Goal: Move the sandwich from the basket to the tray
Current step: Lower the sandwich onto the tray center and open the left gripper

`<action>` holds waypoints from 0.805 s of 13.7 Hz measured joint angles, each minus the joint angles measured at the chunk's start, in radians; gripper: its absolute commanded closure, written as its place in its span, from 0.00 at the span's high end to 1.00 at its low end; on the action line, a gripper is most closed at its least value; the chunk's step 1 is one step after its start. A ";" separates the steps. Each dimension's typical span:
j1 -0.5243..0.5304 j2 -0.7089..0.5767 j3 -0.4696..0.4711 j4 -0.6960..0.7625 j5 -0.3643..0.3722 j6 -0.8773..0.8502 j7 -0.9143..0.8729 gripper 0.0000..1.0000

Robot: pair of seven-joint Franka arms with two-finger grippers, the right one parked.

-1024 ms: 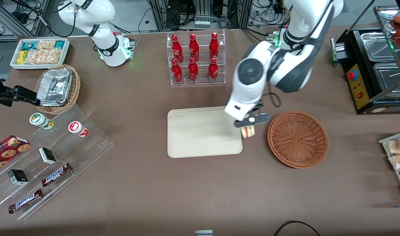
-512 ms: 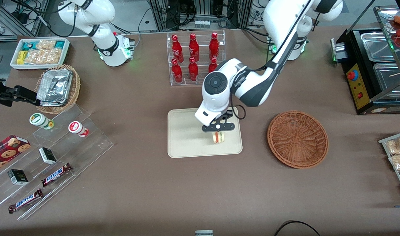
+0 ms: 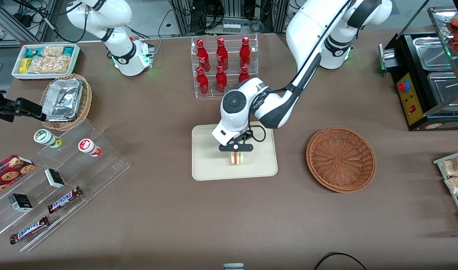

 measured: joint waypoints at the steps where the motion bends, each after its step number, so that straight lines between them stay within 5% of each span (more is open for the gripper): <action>1: -0.005 0.012 0.000 0.000 0.000 0.016 0.000 0.00; 2: -0.009 0.020 0.000 0.001 0.000 0.033 0.000 0.00; 6: -0.013 0.040 0.000 0.001 0.001 0.048 -0.005 0.99; 11: -0.011 0.032 0.004 0.031 0.001 0.044 -0.022 1.00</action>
